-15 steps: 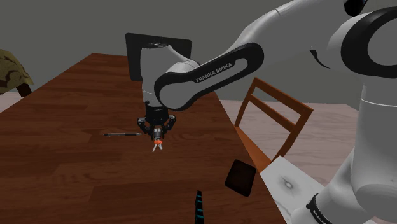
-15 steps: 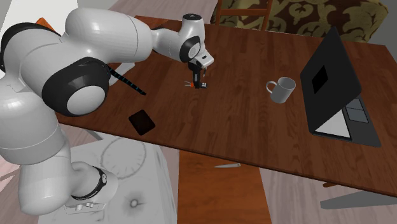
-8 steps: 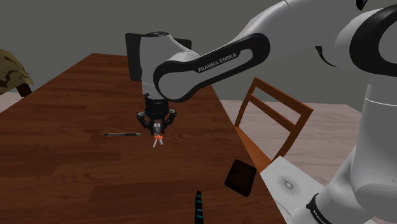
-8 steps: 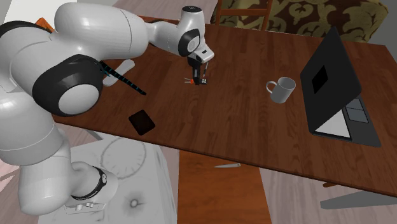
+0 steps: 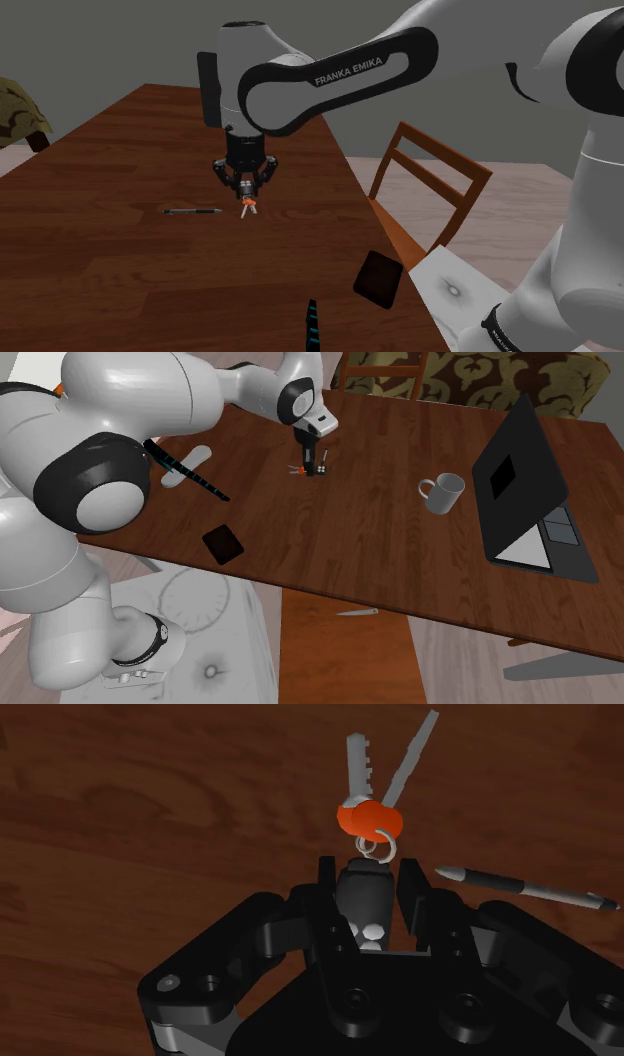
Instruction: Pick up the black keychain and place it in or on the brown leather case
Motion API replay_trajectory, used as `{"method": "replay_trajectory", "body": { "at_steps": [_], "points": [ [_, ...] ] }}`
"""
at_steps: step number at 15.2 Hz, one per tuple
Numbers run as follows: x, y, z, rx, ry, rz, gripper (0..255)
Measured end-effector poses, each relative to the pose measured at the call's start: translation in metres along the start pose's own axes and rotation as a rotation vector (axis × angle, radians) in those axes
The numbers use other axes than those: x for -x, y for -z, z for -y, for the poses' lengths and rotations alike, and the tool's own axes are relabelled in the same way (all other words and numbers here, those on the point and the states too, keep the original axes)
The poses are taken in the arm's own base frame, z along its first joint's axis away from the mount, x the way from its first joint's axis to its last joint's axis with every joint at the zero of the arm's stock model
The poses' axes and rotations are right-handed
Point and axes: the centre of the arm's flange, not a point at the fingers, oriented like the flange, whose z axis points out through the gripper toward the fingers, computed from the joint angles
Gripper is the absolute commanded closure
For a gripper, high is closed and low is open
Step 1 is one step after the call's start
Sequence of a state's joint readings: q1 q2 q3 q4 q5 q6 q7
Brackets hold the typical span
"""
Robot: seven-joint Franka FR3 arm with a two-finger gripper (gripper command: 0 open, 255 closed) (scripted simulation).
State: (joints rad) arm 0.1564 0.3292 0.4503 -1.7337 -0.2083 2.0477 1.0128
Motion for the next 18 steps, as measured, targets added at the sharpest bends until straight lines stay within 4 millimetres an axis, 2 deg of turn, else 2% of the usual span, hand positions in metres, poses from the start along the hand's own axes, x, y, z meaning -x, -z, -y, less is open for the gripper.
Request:
{"method": "replay_trajectory", "body": {
  "at_steps": [5,12,18],
  "points": [
    [0.003,0.023,-0.005,0.0,0.0,0.0,255],
    [0.061,0.031,-0.065,0.0,0.002,0.0,255],
    [0.116,0.035,-0.126,0.001,0.001,0.0,255]
  ]
}}
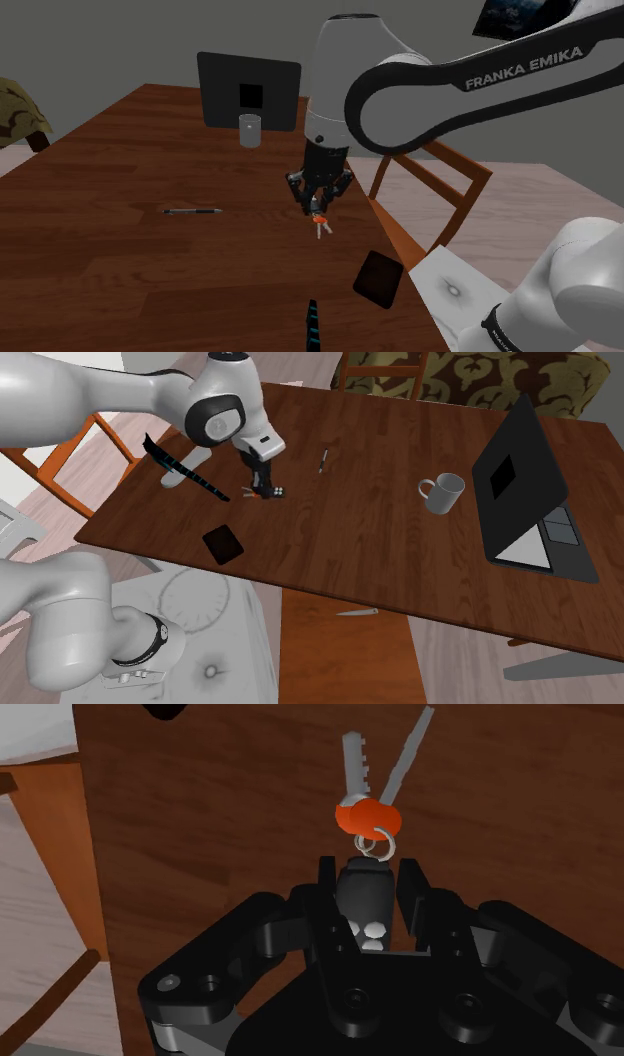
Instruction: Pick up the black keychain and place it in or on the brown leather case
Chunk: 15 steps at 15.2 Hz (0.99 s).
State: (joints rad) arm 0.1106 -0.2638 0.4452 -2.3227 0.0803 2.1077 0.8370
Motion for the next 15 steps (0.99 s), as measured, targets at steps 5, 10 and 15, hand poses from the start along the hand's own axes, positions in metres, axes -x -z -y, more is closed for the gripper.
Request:
{"method": "replay_trajectory", "body": {
  "at_steps": [5,10,15],
  "points": [
    [0.044,0.005,-0.046,0.001,0.0,0.0,255],
    [0.089,0.012,-0.096,0.0,-0.001,0.0,255],
    [0.112,0.002,-0.118,0.0,-0.001,0.001,255]
  ]
}}
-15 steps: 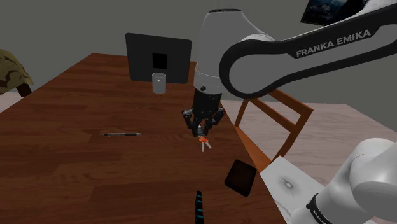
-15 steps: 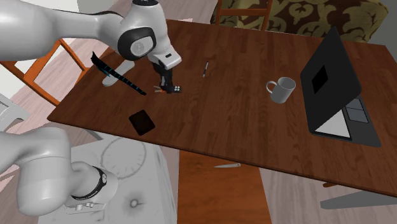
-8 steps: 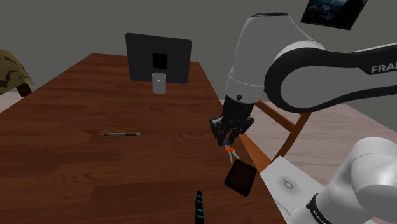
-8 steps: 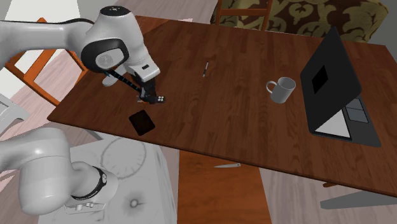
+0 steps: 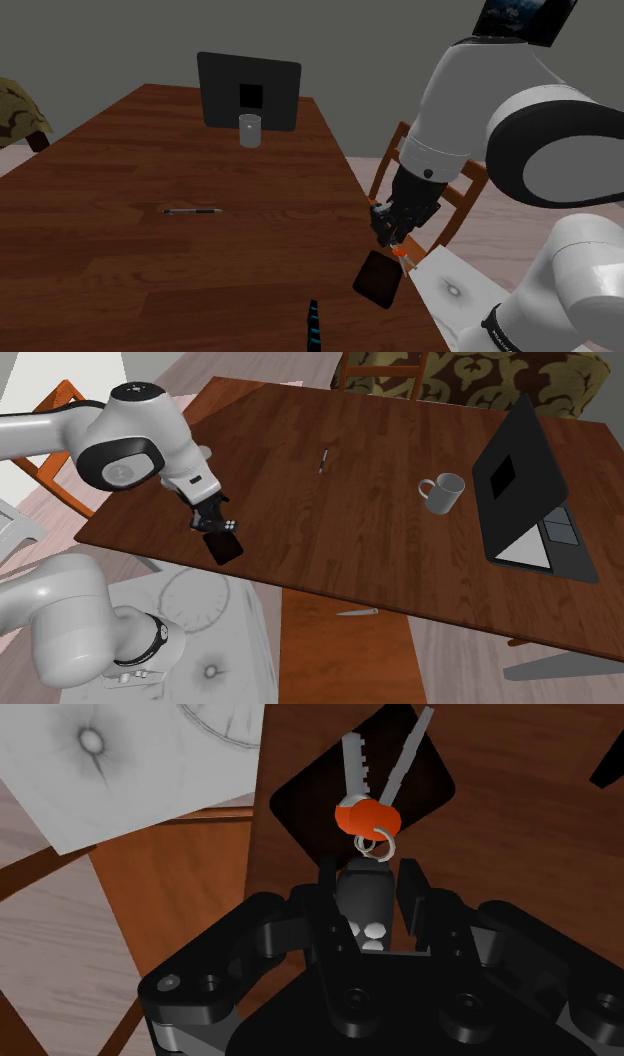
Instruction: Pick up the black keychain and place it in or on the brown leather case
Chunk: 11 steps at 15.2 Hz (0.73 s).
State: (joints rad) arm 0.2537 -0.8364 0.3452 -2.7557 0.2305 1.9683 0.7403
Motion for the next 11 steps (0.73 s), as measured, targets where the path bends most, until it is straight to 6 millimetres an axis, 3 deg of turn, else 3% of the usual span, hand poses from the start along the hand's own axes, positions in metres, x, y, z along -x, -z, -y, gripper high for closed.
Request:
{"method": "replay_trajectory", "body": {
  "at_steps": [11],
  "points": [
    [0.004,-0.058,-0.001,0.0,0.0,0.001,255]
  ]
}}
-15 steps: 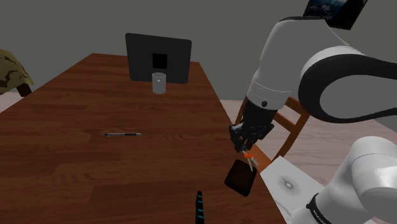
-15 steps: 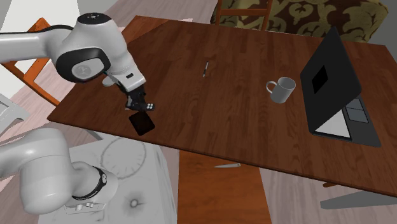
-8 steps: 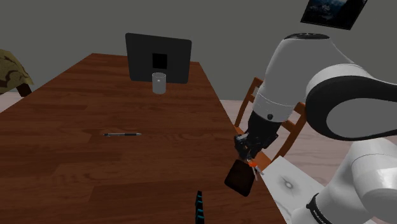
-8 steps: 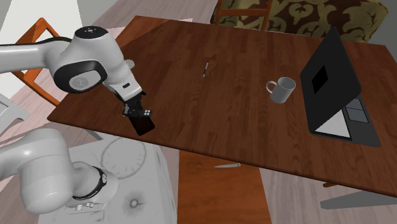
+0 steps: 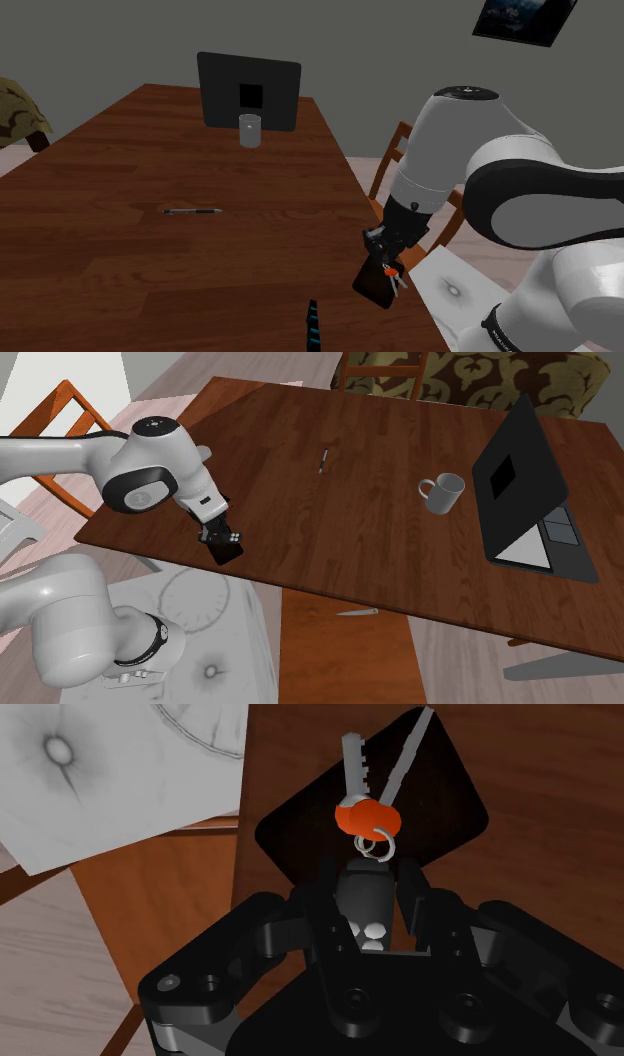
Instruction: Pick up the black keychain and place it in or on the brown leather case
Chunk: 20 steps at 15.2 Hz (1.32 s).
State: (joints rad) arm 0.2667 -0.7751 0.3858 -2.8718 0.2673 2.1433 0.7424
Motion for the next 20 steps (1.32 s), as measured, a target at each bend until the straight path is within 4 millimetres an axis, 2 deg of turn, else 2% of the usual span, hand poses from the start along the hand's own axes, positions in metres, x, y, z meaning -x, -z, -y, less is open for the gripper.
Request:
{"method": "replay_trajectory", "body": {
  "at_steps": [2,8,9,15,20],
  "points": [
    [0.001,-0.012,0.0,0.0,0.0,0.0,255],
    [0.001,-0.016,0.001,0.0,0.0,0.0,255],
    [0.001,-0.016,0.001,0.0,0.0,-0.001,0],
    [0.001,-0.016,0.001,0.0,0.0,-0.001,0],
    [0.002,0.028,0.001,-0.002,0.0,-0.001,0]
  ]
}}
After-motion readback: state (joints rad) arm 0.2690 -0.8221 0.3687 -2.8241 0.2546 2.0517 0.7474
